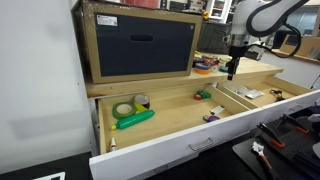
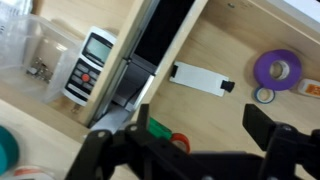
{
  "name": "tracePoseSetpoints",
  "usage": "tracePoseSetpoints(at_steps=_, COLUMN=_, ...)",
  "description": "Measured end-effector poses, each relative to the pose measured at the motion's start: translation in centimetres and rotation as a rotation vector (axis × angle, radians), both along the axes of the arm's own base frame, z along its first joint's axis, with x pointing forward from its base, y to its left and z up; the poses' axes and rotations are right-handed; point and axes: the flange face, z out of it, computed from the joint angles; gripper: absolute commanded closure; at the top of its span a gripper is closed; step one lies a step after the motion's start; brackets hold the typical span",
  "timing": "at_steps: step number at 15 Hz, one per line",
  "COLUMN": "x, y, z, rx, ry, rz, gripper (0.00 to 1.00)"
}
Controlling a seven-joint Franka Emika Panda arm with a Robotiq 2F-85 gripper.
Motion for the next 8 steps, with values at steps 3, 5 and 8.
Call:
tracePoseSetpoints(at_steps=3, x=0.7, y=-5.7, z=2.6, rx=0.043, ry=-0.041, rz=-0.086, gripper=0.00)
tracePoseSetpoints(at_steps=5, x=1.1, y=-8.5, z=3.8, rx=0.086, ry=-0.063, rz=-0.159, gripper=0.00)
tracePoseSetpoints(at_steps=8, x=2.4, y=-11.6, z=5.1, rx=0.146, ry=-0.099, rz=-0.293, gripper=0.00)
